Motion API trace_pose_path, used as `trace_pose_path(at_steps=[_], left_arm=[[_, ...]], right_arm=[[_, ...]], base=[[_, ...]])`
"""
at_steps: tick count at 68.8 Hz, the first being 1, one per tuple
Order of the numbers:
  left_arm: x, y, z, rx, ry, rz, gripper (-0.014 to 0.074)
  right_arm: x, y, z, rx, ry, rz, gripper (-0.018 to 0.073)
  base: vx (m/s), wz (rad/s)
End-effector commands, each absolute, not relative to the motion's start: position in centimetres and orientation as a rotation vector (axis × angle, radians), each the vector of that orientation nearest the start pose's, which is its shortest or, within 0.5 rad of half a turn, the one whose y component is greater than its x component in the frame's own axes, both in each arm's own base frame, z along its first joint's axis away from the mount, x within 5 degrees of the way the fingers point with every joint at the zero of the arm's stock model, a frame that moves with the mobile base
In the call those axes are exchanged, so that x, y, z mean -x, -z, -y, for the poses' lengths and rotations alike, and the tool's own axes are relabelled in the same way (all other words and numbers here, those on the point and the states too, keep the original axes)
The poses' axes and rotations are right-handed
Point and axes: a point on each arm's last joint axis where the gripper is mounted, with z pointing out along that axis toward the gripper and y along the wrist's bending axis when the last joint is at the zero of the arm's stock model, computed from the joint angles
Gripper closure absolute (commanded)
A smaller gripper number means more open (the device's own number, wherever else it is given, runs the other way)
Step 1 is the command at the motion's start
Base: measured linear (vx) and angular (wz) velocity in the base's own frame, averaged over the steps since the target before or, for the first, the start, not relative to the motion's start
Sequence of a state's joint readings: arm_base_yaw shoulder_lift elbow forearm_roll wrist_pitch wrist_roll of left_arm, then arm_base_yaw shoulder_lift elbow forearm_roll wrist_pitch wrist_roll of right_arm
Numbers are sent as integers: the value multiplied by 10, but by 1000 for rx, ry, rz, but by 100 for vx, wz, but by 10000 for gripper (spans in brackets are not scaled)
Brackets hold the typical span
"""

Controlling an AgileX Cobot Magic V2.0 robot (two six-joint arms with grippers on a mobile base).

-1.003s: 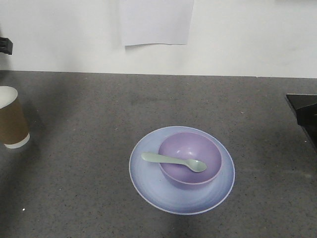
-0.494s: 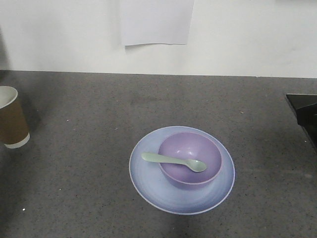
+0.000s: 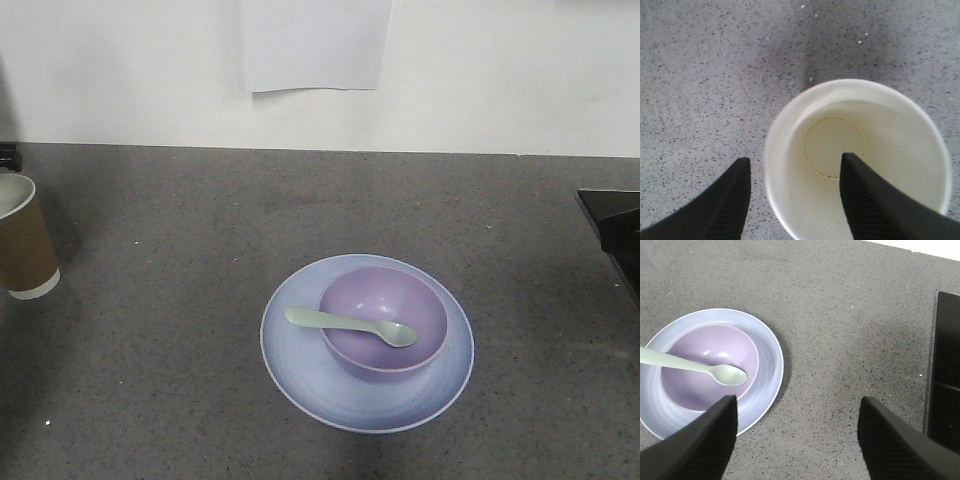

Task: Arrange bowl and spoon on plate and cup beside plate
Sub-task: 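Move the left gripper down to the rim of the brown paper cup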

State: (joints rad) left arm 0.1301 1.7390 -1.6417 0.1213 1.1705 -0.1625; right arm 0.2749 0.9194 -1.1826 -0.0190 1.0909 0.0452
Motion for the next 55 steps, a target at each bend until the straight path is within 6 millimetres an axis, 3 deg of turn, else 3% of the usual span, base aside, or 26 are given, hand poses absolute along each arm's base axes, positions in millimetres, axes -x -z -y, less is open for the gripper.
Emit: trace_pose_path(at_steps=[1,38,48,55], left_arm=[[-362,-353,-66,389,-170,-2615,202],[-373,-335,-72,406,-96,-2656,219],[-374,-333,-72,406,-96,-2660,303],[-374,-333,-72,404,-96,-2660,426]], right_arm=[[-151,-428,-39,260,-130,-2212,58],[-151,-429,-39,259,-131,-2202,58],[-151,-429,-39,259,-131,-2202,58],[-151,-429,-39,259,-131,-2202,58]], base=[[0,0],[0,0],[0,0],[0,0]])
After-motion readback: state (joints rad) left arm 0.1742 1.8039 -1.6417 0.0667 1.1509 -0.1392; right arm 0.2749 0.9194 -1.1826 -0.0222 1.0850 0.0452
